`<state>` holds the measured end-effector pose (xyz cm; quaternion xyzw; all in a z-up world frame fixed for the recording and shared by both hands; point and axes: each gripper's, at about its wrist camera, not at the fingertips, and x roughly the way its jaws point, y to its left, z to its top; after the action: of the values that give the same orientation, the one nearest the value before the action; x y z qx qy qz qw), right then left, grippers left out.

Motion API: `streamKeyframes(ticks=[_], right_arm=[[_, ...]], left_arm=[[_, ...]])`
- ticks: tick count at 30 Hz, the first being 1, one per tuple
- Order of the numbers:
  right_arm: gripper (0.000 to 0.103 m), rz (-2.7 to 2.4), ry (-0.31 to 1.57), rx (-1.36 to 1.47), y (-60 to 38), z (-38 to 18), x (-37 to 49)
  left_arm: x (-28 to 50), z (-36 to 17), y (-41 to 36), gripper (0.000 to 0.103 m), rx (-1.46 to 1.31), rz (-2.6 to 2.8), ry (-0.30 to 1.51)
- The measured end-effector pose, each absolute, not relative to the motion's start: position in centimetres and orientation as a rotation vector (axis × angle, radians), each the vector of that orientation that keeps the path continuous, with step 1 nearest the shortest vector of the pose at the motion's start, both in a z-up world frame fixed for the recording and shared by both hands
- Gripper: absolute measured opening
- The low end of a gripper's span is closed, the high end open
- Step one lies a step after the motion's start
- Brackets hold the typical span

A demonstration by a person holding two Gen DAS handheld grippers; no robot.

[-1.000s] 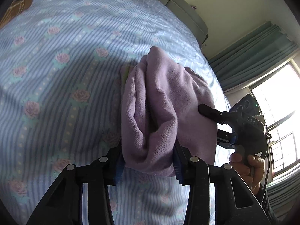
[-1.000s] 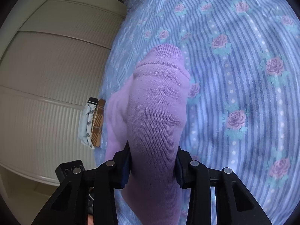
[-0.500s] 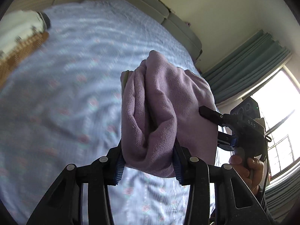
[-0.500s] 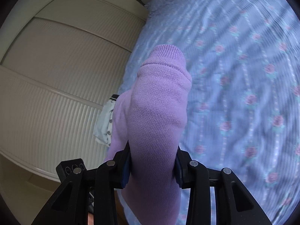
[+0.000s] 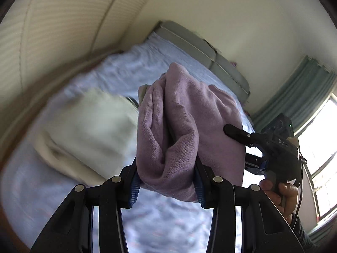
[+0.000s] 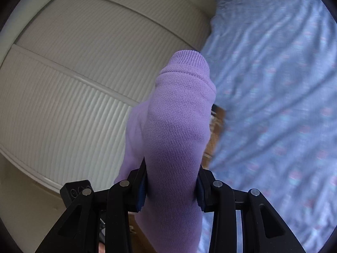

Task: Fold small clothes
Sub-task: 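Carry the bundle with both grippers onto the clothes stack in the basket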

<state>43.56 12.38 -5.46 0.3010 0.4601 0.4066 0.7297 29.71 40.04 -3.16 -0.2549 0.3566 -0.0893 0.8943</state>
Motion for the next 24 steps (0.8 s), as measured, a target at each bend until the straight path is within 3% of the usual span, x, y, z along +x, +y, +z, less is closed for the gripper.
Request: streamKeyframes(ticks=[8, 16, 21, 24], right_arm=[[0.039, 0.906, 1.014, 0.762, 24.0, -8.6, 46.2], [0.039, 0.781, 1.147, 0.805, 26.3, -15.6, 47.6], [0.04, 0.782, 1.126, 0.762, 26.2, -15.8, 47.6], [0.045, 0.792, 1.112, 0.747, 26.4, -15.3, 47.4]], left_arm=[[34.2, -5.0, 51.2, 0.043, -0.494, -0.148, 0.781], [36.1, -14.0, 53.3, 0.046, -0.603, -0.153, 0.863], [35.6, -14.6, 53.2, 0.048, -0.583, -0.14, 0.85], [35.5, -13.6, 52.9, 0.054, -0.545, -0.131, 0.84]])
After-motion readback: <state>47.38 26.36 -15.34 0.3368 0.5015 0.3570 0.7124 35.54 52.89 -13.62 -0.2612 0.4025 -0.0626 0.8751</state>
